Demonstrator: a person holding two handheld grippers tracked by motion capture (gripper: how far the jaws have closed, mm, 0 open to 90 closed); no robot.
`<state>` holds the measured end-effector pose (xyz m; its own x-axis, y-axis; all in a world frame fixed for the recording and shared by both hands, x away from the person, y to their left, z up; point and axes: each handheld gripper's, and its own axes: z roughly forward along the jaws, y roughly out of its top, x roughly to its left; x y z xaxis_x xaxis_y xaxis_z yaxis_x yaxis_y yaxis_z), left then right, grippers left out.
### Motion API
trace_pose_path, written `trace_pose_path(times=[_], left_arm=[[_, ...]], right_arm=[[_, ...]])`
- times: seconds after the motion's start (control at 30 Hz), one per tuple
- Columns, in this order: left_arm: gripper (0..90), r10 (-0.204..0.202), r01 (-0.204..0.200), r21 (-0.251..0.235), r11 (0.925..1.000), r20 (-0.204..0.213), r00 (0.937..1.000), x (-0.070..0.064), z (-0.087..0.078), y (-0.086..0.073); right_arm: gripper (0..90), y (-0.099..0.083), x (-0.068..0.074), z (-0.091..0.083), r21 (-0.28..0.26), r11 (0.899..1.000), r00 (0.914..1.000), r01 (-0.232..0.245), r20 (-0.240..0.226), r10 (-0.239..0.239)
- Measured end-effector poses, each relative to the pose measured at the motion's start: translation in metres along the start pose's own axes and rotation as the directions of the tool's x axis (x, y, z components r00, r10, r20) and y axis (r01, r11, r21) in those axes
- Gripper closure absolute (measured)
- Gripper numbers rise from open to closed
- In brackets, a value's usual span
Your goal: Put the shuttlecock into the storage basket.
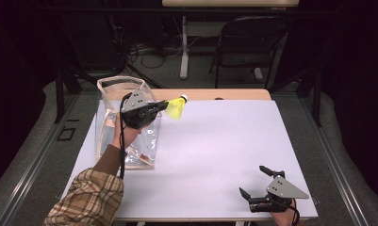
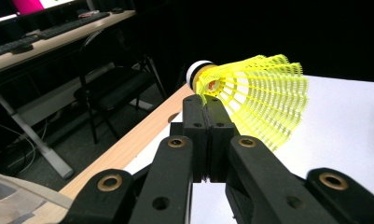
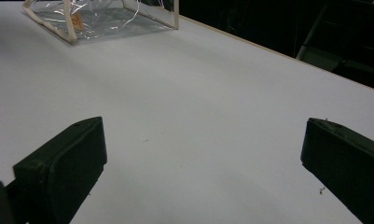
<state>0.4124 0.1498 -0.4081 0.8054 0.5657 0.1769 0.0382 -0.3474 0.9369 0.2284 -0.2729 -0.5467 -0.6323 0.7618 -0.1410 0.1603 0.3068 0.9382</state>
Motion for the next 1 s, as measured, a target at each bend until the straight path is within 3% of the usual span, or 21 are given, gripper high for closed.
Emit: trace_pose_path(times=[1.0], left_arm=[[89.8, -0.009, 0.008, -0.014, 0.9999, -0.060, 0.9982, 0.014, -0.019, 0.002]], right_arm=[[0.0, 0.000, 0.000, 0.000, 0.000, 1.000, 1.0000, 0.000, 0.002, 0.000]])
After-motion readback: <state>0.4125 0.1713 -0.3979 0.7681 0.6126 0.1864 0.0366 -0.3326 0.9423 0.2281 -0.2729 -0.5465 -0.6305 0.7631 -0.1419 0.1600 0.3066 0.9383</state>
